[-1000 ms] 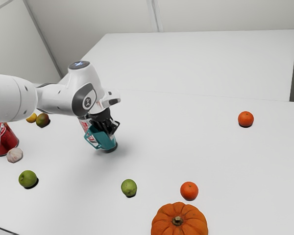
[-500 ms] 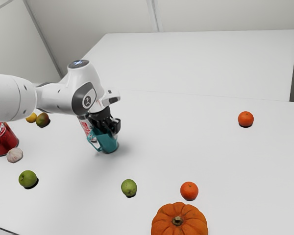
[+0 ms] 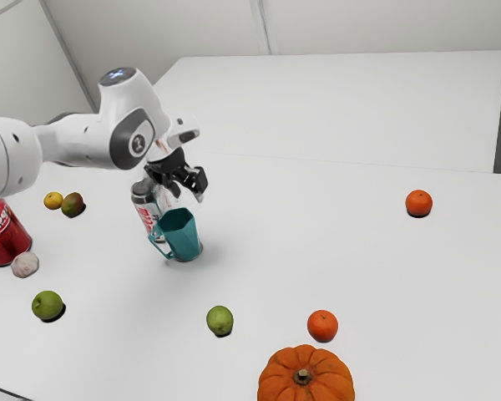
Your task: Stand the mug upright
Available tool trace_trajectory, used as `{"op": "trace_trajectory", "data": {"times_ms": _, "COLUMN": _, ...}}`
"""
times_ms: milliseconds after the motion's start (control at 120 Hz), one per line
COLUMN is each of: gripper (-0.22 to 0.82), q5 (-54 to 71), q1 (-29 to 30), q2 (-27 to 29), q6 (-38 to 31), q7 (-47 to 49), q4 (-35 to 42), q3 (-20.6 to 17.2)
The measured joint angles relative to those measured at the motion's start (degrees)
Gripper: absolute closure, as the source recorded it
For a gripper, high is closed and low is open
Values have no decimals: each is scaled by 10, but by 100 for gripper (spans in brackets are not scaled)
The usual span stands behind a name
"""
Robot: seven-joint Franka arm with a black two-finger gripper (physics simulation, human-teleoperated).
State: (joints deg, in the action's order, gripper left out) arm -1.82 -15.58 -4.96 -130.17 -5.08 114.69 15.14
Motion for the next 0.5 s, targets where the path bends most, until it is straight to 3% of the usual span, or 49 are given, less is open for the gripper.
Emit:
{"op": "trace_trajectory", "data": {"times_ms": 142, "gripper": 14, "q5": -1, "q1": 1, "q2": -29, "q6": 57, "q7": 0, "q4": -109, "q3": -5}}
{"op": "trace_trajectory", "data": {"times_ms": 267, "gripper": 8, "q5": -1, "q1": 6, "q2": -72, "q6": 148, "q7": 1, "q4": -220, "q3": -8}}
{"op": "trace_trajectory", "data": {"times_ms": 500, "gripper": 3, "q5": -5, "q1": 7, "q2": -83, "q6": 248, "q7": 2, "q4": -257, "q3": -7}}
